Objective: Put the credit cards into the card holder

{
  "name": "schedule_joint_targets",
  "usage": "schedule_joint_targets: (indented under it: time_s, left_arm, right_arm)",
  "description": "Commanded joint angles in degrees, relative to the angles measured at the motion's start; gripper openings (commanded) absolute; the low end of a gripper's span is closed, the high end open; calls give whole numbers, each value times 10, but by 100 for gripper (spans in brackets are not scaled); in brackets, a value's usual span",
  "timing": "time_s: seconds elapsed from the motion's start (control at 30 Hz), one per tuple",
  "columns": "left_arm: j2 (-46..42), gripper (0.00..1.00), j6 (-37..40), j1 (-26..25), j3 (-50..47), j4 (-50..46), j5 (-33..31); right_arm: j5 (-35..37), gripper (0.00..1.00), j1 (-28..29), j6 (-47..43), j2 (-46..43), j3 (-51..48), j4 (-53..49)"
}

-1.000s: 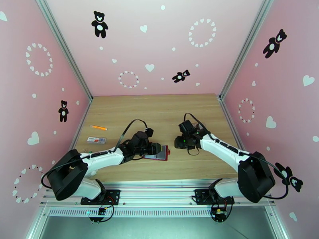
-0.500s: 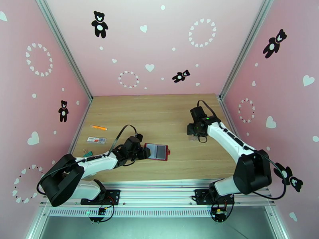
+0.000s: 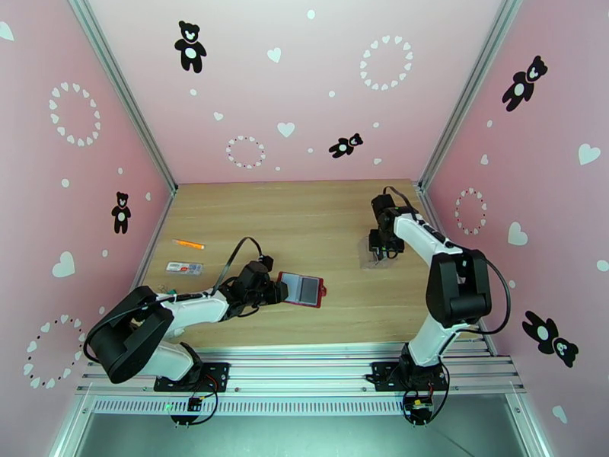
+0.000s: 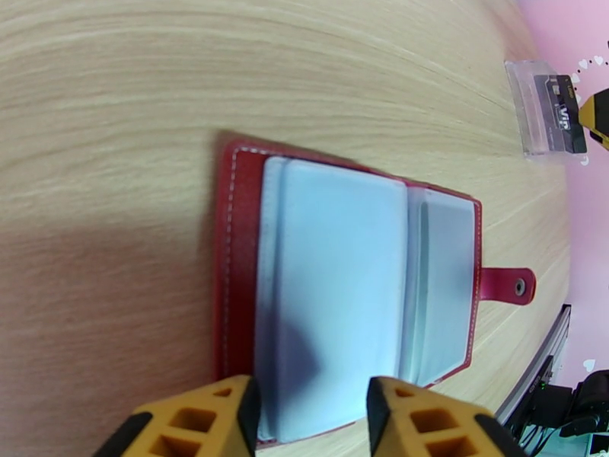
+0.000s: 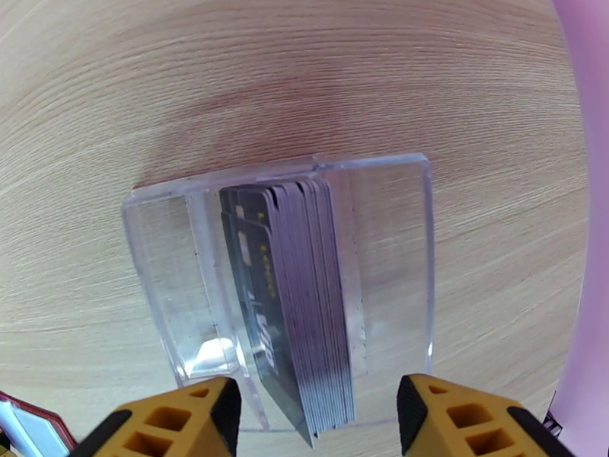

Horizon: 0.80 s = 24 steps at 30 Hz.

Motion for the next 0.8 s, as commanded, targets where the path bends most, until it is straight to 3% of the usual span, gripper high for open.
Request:
schedule_joint_targets:
  time_s: [0.0, 0.47, 0.77]
  left_arm:
    - [11, 43, 2, 6, -11, 5, -5]
    - [16, 43, -3, 8, -16, 10, -6]
    - [18, 43, -3, 8, -17, 12, -5]
  right_arm:
    - [15, 59, 0, -7, 21, 20, -16]
    - [33, 52, -6, -7, 48, 36, -25]
    - [55, 47, -14, 2, 4, 27, -29]
